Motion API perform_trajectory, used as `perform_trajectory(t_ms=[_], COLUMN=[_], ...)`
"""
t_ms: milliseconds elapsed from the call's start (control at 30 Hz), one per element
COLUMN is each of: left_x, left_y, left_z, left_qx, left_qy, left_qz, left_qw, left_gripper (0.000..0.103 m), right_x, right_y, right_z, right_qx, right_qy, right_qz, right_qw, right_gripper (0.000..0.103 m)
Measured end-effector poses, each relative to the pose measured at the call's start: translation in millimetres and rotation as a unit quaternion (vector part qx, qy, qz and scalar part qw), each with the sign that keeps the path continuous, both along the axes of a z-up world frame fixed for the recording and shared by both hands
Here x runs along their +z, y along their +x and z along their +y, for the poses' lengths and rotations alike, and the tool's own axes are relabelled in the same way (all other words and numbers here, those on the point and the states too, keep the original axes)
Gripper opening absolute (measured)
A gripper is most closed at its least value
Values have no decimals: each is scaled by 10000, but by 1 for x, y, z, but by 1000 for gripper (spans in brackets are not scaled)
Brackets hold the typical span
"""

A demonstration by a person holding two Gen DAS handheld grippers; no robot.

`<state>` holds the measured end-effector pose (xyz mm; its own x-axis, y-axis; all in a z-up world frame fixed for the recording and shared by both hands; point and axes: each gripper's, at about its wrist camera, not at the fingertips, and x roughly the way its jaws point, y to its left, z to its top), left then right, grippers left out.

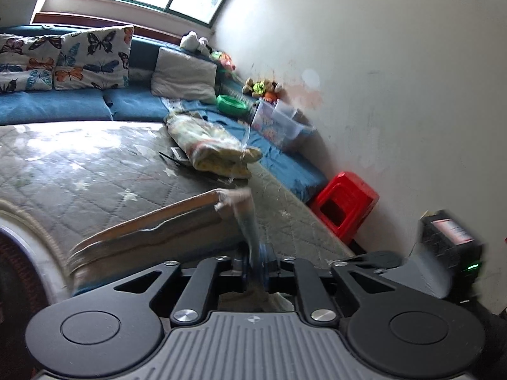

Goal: Fold clothes
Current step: 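Fold the held edge over with the left gripper and open it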

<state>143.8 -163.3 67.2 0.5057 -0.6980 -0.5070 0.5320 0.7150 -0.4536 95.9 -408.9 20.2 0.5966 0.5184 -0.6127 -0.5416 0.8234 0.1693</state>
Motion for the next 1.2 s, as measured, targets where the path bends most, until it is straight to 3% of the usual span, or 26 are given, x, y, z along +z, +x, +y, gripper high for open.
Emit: perform_trajectory(t_ms=[133, 200, 233, 267, 367, 567, 767, 933, 1033, 1200], left_x=[-13, -19, -20, -20, -22, -26, -35, -51, -58, -59], left_y=[9, 7, 4, 1, -8, -29, -52, -62, -66, -71], left_z=[-19, -23, -21, -19, -14, 9, 32, 42, 48, 55], left_qx=[15, 43, 74, 105, 208, 441, 605, 673, 699, 766], left_qy=[135, 217, 258, 298, 402, 595, 769, 846, 844, 865], left_qz=[139, 165, 138, 111, 50, -39, -67, 117, 192, 153], left_qw=[9998, 9996, 9995, 9994, 9990, 9972, 9952, 9941, 9938, 9932], left_gripper=[52, 59, 65, 75, 90, 100, 103, 103, 103, 103], right_x=[10, 17, 19, 21, 27, 31, 24, 2, -13, 4], right_y=[-6, -9, -9, -9, -7, 7, 23, 42, 50, 30], right_z=[-23, -32, -34, -36, -35, -1, 44, 57, 41, 27], right_qx=[-583, -757, -829, -889, -885, -547, -11, -174, -499, -703], right_qy=[172, 238, 265, 296, 450, 497, -31, -706, -789, -565], right_qz=[-110, -174, -228, -284, -440, -449, -379, -310, -100, -315], right_qw=[9981, 9967, 9959, 9952, 9941, 9962, 9993, 9969, 9956, 9954], right_gripper=[14, 18, 30, 33, 33, 33, 32, 32, 31, 31])
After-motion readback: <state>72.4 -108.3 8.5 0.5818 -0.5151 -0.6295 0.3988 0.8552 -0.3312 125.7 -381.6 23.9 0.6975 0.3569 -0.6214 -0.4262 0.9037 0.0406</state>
